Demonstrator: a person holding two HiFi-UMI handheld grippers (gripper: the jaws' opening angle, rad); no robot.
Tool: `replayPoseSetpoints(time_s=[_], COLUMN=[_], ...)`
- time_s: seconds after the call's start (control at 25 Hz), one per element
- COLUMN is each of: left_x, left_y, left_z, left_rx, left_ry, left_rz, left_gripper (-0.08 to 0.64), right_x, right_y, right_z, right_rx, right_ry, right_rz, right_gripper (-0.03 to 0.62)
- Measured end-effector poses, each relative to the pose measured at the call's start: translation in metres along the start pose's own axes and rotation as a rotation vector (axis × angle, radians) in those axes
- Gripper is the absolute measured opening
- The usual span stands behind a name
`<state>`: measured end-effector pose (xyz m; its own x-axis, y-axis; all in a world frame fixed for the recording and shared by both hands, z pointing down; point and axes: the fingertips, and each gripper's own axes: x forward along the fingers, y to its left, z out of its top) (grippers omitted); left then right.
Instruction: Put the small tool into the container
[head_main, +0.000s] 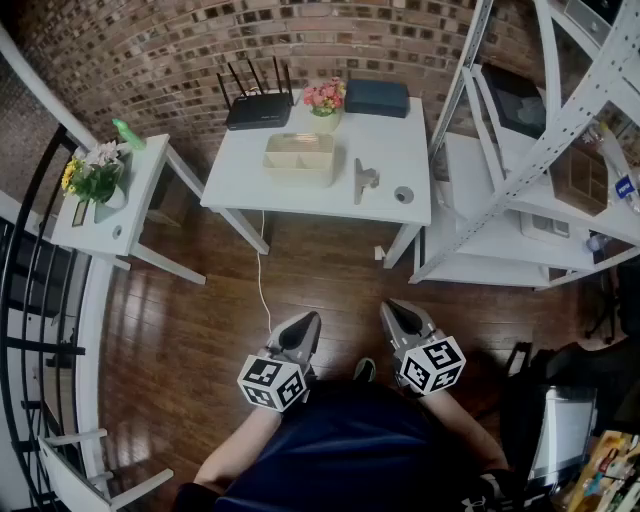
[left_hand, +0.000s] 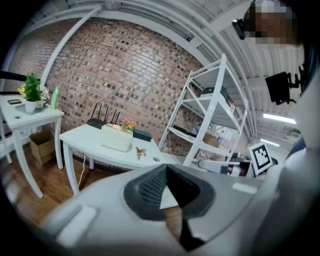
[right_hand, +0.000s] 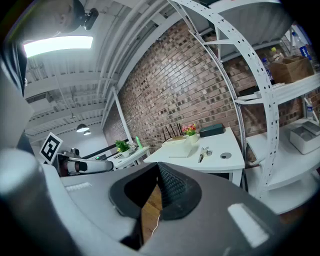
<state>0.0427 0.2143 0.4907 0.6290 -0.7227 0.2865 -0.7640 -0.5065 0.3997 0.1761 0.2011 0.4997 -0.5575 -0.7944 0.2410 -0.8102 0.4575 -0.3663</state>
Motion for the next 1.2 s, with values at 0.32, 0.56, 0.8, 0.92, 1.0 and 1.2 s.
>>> replayPoseSetpoints(time_s=[0.32, 0.56, 0.8, 0.92, 1.0, 1.2], left_x=[0.022, 0.02, 0.014, 0.019, 0.026, 0.058], left_y=[-0.021, -0.02, 0.009, 0.024, 0.039, 0.091], left_z=[-0.004, 0.002, 0.011, 0.028, 0.039, 0.064], left_rx=[0.007, 0.019, -0.011, -0.027, -0.036, -0.058], left_ry=[0.007, 0.002, -0.019, -0.071, -0.097, -0.103], left_rz=[0.032, 0.083, 0.118, 0.07, 0.037, -0.057], left_gripper=[0.003, 0.003, 0.003, 0.003, 0.003, 0.003], right_x=[-0.009, 0.0, 0.029, 0.049, 0.067, 0.116], right_y=[-0.029, -0.037, -0.027, -0.028, -0.028, -0.036], right_z=[0.001, 0.002, 0.002, 0.003, 0.003, 0.011], right_rx=[0.02, 0.042, 0.042, 0.036, 0.03, 0.025], right_ry=[0.009, 0.015, 0.034, 0.051, 0.063, 0.096], right_rz=[0.03, 0.071, 0.094, 0.074, 0.064, -0.022], right_gripper=[0.011, 0.011, 0.011, 0.011, 0.011, 0.011])
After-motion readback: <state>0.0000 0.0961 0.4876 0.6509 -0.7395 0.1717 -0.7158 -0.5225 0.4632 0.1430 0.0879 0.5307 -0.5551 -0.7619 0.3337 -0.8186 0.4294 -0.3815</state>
